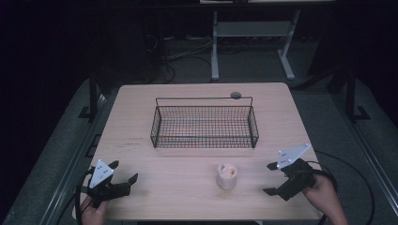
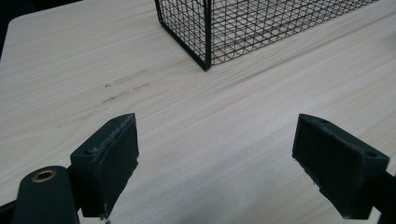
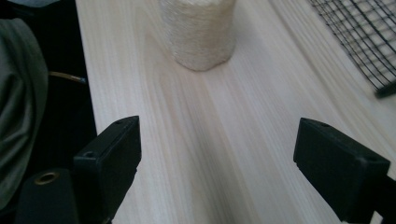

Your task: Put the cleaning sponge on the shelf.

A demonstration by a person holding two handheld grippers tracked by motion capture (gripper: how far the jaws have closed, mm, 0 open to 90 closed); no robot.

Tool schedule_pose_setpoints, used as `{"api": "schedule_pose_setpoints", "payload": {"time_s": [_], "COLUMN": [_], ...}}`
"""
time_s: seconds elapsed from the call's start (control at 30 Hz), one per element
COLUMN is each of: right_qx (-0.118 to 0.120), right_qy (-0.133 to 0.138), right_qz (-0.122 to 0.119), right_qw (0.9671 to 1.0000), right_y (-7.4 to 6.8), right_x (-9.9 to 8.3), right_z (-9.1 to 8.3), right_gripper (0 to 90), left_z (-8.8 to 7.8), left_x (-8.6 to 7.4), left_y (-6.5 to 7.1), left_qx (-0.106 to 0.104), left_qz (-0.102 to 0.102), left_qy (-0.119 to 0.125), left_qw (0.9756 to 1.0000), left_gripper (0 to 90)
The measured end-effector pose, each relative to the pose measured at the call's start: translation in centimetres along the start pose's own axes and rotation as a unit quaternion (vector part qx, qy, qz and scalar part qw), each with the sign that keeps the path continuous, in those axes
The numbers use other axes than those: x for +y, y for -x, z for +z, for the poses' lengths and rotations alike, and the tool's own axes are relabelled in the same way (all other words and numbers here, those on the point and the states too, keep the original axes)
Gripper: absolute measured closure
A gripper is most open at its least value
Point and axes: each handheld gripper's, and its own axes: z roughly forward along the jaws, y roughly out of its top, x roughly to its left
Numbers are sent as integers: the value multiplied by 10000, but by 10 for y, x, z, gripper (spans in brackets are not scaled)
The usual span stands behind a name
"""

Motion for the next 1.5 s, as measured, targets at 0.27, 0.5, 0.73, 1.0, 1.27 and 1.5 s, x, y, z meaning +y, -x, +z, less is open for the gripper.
{"api": "schedule_pose_setpoints", "payload": {"time_s": [0.27, 0.5, 0.73, 1.0, 1.27, 1.5], "right_qx": [153, 142, 175, 363, 305, 407], "right_qy": [-111, -191, -354, -388, -468, -559], "right_qz": [-97, -192, -157, -264, -328, -403], "right_qw": [9998, 9995, 9991, 9982, 9979, 9968], "right_y": [-1, 0, 1, -2, -1, -1], "right_x": [17, 35, 49, 63, 72, 79], "right_z": [5, 4, 11, 22, 25, 31], "right_gripper": [145, 145, 146, 146, 148, 151], "left_z": [-1, -1, -2, -3, -2, -3], "left_x": [-1, -1, -1, -1, -2, -2], "left_y": [-2, -2, -3, -5, -5, -5], "left_qx": [20, 7, 26, 43, 15, 25], "left_qz": [-24, -15, -27, -40, -46, -53], "left_qy": [19, 11, 7, -1, 9, 14], "left_qw": [10000, 10000, 10000, 10000, 10000, 10000], "left_gripper": [137, 137, 137, 137, 137, 137]}}
